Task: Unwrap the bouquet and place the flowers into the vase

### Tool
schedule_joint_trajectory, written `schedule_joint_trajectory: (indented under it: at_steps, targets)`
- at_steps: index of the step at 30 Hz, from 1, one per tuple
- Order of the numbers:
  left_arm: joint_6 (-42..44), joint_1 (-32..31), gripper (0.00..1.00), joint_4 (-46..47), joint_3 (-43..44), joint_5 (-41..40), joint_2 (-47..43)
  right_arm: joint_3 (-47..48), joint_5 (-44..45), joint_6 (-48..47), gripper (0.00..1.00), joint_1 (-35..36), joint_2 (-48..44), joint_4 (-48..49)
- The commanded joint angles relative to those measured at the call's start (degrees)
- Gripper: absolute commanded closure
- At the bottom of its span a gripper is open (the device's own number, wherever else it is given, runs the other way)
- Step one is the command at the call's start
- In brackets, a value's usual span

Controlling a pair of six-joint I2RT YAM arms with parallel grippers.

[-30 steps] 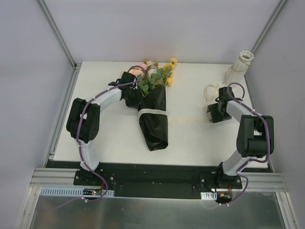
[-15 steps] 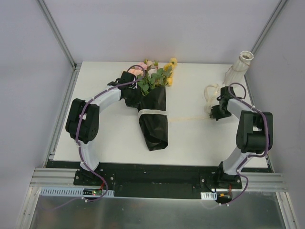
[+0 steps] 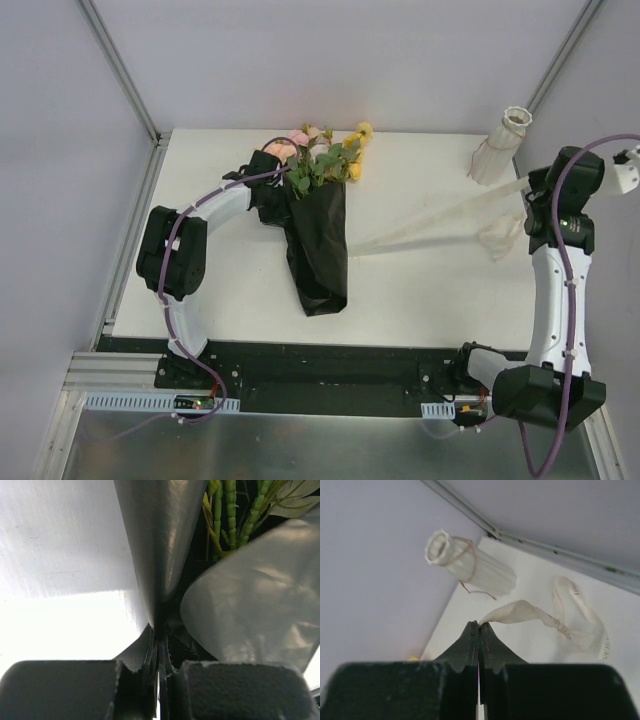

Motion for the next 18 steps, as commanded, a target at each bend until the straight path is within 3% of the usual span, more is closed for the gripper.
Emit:
schedule_joint_trajectory:
  at_steps: [1, 7, 11, 18]
  targets:
    - [-0.28, 0.35, 1.00, 0.22, -0.50, -2.32, -2.21, 7.42, 2.92, -11.50, 1.00, -0.71, -0.35, 6.43]
    - [-0.54, 0.43, 1.00, 0.13, -0.59, -2.58, -2.38, 16.03, 1.35, -17.22, 1.00, -0.98, 1.14, 12.33]
    - [-0.28, 0.52, 1.00, -0.04, -0.32, -3.11, -2.21, 21.13, -4.81, -15.39, 1.00, -0.98, 2.19, 13.91]
    - [-0.89, 2.10, 1.00, -0.13, -0.32, -3.72, -2.03, 31.50, -7.87, -12.75, 1.00, -0.89, 8.25, 14.62]
